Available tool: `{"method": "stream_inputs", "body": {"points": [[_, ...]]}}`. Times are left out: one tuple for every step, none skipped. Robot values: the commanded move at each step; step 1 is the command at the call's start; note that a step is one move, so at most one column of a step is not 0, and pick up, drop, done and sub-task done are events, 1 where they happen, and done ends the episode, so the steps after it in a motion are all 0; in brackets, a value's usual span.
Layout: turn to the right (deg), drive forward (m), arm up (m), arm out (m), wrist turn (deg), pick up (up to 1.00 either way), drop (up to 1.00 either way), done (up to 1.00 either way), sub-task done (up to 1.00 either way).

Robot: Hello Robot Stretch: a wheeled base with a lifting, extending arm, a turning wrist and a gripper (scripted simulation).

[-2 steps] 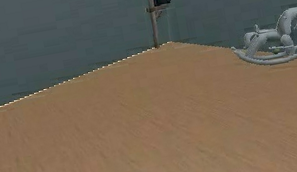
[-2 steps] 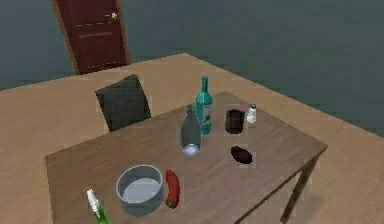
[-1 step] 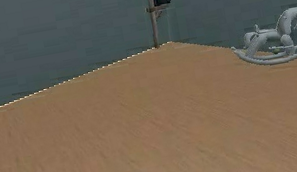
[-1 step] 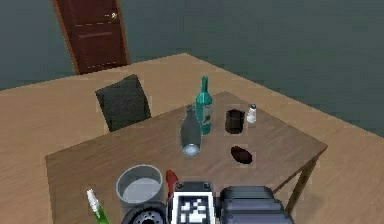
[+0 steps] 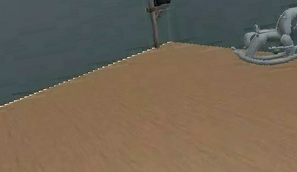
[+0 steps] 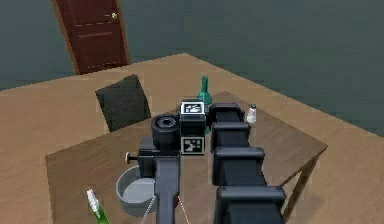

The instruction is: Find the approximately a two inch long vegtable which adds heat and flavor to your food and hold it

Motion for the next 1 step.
{"method": "stream_inputs", "body": {"points": [[0.0,0.0,0.0,0.0,45.0,0.0,0.0,0.0,0.0]]}}
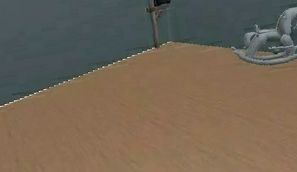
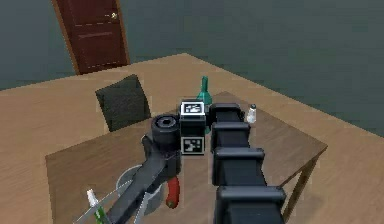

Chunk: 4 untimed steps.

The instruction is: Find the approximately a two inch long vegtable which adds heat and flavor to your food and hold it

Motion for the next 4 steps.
{"method": "stream_inputs", "body": {"points": [[0.0,0.0,0.0,0.0,45.0,0.0,0.0,0.0,0.0],[0.0,0.0,0.0,0.0,45.0,0.0,0.0,0.0,0.0],[0.0,0.0,0.0,0.0,30.0,0.0,0.0,0.0,0.0],[0.0,0.0,-0.3,0.0,0.0,0.0,0.0,0.0,0.0]]}}
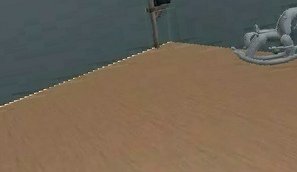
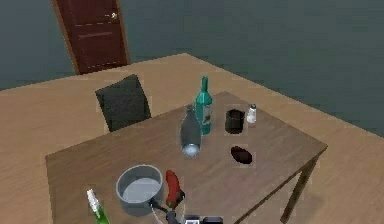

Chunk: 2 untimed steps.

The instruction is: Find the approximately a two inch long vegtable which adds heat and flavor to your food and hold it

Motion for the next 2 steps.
{"method": "stream_inputs", "body": {"points": [[0.0,0.0,0.0,0.0,0.0,1.0,0.0,0.0,0.0],[0.0,0.0,0.1,0.0,0.0,0.0,0.0,0.0,0.0]]}}
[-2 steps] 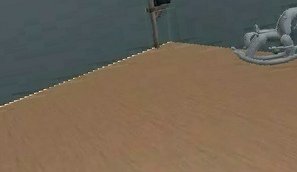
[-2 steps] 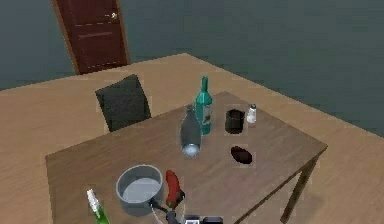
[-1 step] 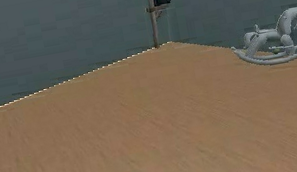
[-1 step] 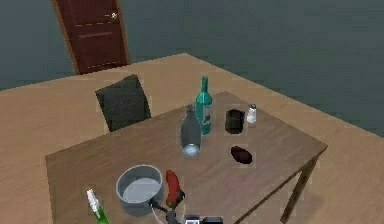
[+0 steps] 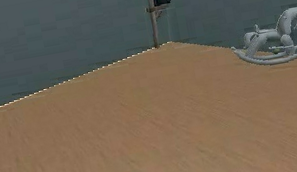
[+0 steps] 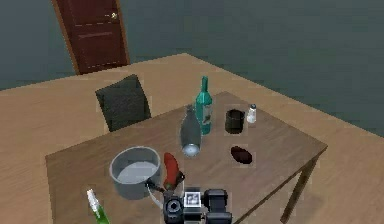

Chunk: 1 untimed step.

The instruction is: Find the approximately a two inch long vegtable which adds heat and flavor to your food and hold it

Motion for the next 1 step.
{"method": "stream_inputs", "body": {"points": [[0.0,0.0,0.0,0.0,0.0,0.0,0.0,1.0,0.0]]}}
